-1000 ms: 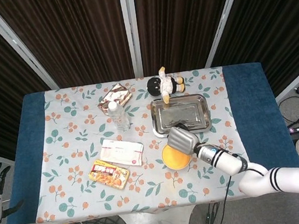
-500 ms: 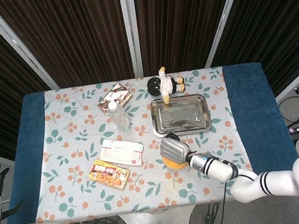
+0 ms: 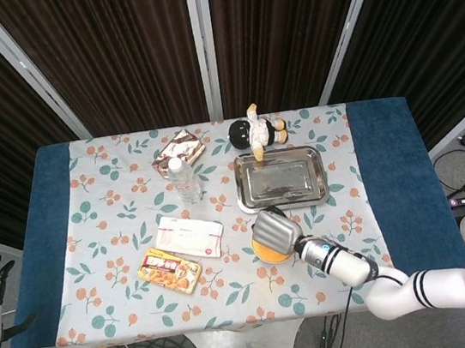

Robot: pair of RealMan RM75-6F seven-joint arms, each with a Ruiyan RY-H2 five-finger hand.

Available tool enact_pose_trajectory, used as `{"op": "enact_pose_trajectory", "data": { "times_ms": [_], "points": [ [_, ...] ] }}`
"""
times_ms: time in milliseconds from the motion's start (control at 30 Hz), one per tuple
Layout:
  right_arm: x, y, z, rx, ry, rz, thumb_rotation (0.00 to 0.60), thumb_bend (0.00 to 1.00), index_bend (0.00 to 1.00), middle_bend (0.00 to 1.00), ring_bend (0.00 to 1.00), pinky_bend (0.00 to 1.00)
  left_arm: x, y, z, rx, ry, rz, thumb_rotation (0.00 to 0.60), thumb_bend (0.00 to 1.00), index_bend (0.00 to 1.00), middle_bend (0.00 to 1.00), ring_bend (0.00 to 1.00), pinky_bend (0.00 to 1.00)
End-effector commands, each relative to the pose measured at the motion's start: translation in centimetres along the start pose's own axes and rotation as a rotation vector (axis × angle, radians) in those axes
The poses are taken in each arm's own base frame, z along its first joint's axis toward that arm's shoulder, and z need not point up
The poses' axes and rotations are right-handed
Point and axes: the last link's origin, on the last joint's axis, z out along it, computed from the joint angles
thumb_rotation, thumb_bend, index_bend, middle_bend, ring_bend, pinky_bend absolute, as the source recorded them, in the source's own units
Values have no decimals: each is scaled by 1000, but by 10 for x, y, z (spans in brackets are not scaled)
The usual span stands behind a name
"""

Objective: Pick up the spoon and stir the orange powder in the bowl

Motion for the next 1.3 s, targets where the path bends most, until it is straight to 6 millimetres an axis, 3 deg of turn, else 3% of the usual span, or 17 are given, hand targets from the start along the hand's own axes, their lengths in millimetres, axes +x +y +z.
{"op": "enact_pose_trajectory", "data": {
  "times_ms": [33, 233, 667, 967, 1300],
  "points": [
    [-2, 8, 0, -19, -1, -16, 600, 385, 789, 1000, 1000, 1000, 1, 1, 0, -2, 2, 1, 600, 91, 161, 76, 92, 119],
    [-6, 15, 7, -21, -1, -133, 600, 386, 789, 1000, 1000, 1000, 0, 2, 0, -2, 0, 2, 600, 91, 162, 76, 92, 120],
    [1, -16, 20, 51, 15, -173, 600, 387, 791, 1000, 1000, 1000, -1, -3, -4, 13, -7, -12, 600, 91, 162, 76, 92, 120],
    [6, -26, 11, 65, 27, -85, 600, 394, 797, 1000, 1000, 1000, -1, -3, -5, 12, -6, -12, 600, 91, 162, 76, 92, 120],
    [12, -18, -2, 53, 80, -122, 600, 396, 818, 1000, 1000, 1000, 1, 0, -4, -1, 1, -7, 600, 91, 162, 76, 92, 120]
  ]
}}
